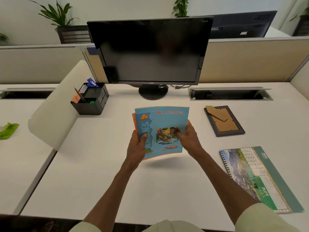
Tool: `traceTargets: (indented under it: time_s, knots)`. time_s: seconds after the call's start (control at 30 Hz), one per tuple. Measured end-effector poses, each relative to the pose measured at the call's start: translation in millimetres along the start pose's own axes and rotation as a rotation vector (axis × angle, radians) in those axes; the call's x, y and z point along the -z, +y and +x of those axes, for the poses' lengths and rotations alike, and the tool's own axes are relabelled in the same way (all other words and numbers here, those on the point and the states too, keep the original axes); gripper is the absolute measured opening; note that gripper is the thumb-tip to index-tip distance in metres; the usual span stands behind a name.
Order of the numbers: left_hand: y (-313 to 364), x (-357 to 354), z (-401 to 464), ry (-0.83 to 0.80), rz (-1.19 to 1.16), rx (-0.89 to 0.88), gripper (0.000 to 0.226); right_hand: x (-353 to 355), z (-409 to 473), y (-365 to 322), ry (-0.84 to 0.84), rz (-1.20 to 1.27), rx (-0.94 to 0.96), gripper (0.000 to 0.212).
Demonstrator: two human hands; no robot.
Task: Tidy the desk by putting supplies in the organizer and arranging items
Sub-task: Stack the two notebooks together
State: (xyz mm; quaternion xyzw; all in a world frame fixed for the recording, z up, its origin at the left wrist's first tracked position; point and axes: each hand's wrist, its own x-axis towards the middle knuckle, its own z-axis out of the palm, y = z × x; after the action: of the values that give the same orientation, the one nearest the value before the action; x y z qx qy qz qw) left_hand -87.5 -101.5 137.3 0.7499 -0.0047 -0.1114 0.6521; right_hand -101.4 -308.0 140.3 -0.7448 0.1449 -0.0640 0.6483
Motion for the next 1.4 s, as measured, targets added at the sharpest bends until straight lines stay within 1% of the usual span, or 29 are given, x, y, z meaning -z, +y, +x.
traceTargets:
  time_s: [0.13, 0.27, 0.33, 0.43, 0.57, 0.77, 0.93, 1.1, 1.23, 1.3, 1.4]
  knots:
    - [-11, -1, 5, -0.007, 0.024, 0.007, 0.025, 0, -2, 7, 0.006, 0.024, -0.017, 0.039]
    - [-19, 0, 5, 0.005, 0.046, 0.002, 0.031, 1, -6, 19, -0.034, 0.033, -0.024, 0.046]
    - [-20, -1, 5, 0.0, 0.048, -0.002, 0.032, -2, -6, 20, -0.052, 0.035, -0.028, 0.047]
    - [-19, -3, 4, 0.032, 0.034, -0.023, 0.03, -6, -5, 21, -0.047, 0.055, -0.038, 0.045]
    - [-15, -2, 8, 0.071, 0.023, -0.048, 0.029, -5, -1, 15, -0.048, 0.088, -0.018, 0.047]
    - [-24, -1, 9, 0.044, 0.118, -0.044, 0.04, -10, -2, 21, -0.053, 0.057, -0.038, 0.044]
    - [-31, 0, 12, 0.063, 0.163, -0.025, 0.04, -12, -2, 25, -0.023, 0.083, -0.074, 0.042]
    - [-38, 0, 12, 0.026, 0.25, -0.015, 0.041, -17, -2, 34, -0.007, 0.062, -0.104, 0.042]
    - [-42, 6, 21, 0.027, 0.259, 0.002, 0.036, -25, 2, 28, 0.013, 0.02, -0.109, 0.041]
    - [-42, 15, 25, 0.026, 0.266, 0.006, 0.034, -33, 5, 26, 0.013, -0.013, -0.108, 0.043]
    - [-41, 36, 33, 0.01, 0.277, 0.01, 0.032, -51, 11, 25, -0.033, -0.052, -0.157, 0.049]
